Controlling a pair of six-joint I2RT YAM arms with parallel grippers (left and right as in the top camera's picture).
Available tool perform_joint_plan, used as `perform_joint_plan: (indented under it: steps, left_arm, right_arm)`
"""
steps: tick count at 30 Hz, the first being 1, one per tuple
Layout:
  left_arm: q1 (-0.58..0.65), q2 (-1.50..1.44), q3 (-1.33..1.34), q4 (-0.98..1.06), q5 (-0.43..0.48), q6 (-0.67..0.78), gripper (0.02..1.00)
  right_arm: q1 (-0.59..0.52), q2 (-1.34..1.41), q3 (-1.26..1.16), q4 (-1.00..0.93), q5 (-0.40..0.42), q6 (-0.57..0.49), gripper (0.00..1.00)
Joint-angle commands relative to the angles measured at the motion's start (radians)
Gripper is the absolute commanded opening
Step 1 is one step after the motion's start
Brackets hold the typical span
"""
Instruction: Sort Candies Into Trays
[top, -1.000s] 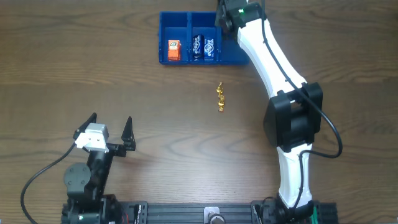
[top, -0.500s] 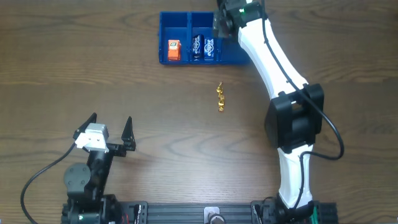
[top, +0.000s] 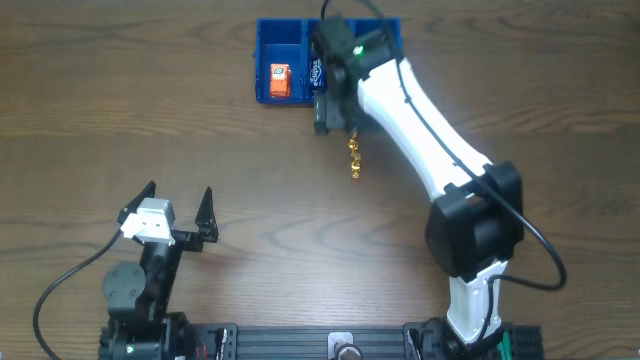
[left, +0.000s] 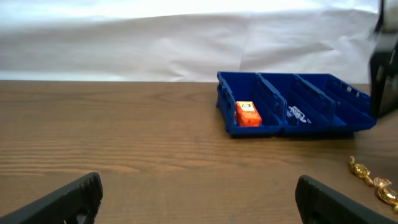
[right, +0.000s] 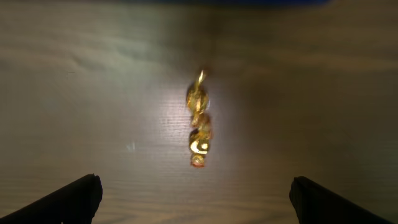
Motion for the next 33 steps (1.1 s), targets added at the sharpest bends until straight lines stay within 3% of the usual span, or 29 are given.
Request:
perform_joint_plan:
  steps: [1,9,23,26,33]
  left_arm:
    - [0.006,-0.007,-0.021,-0.031,0.018,0.014,0.998]
    - [0.006,-0.007,-0.021,-0.031,0.018,0.014,0.998]
    - [0.006,-0.007,-0.021,-0.031,0.018,0.014,0.998]
    - [0.006,-0.007,-0.021,-0.031,0.018,0.014,0.998]
    - [0.006,-0.007,-0.021,-0.031,0.018,0.014,0.996]
  right_arm:
    - [-0.003,0.021,-0.212,0.134,-0.082,0.035,1.0]
    - [-0.003,0.022,-0.373,0.327,-0.096,0.047,1.0]
    - [-0.004,0.026,-0.41,0.391,-0.079,0.058,0.996]
    - [-0.004,0.026,-0.41,0.392,-0.069,0.063,0.939]
    - [-0.004,0.026,-0.41,0.392,-0.057,0.077,0.61]
